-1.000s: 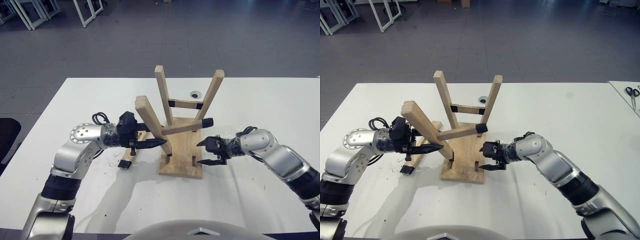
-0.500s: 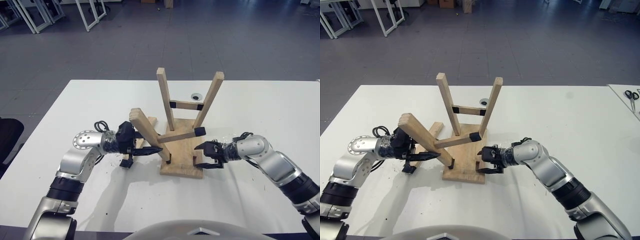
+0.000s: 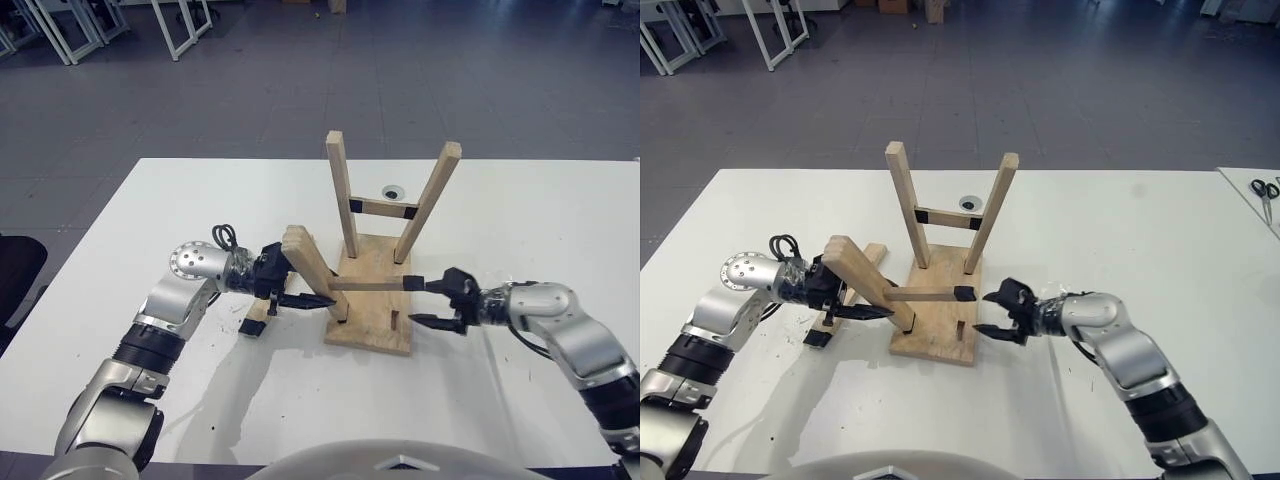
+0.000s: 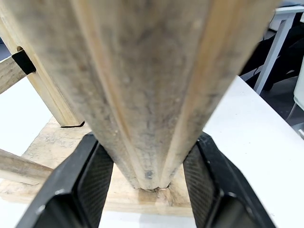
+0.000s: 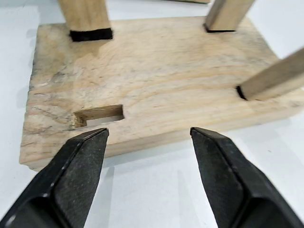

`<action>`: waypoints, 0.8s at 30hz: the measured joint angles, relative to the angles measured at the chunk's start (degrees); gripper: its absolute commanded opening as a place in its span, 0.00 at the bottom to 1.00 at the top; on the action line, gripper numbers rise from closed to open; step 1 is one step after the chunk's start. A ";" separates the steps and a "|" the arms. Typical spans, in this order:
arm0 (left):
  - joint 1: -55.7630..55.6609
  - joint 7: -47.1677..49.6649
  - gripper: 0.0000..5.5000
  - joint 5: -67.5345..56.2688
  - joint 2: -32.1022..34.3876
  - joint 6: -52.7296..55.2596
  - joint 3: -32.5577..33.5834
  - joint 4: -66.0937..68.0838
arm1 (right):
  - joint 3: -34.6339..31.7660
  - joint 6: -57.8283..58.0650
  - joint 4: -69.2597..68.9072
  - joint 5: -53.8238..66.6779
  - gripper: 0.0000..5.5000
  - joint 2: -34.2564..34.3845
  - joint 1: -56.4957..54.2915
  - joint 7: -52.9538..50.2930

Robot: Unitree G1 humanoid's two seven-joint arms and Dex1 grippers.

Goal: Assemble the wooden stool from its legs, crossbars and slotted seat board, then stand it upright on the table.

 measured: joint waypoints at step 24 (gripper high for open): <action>-7.25 17.99 0.37 3.68 -5.12 -5.37 -12.66 2.77 | -21.77 23.42 -4.19 33.54 0.58 14.07 -32.05 -25.54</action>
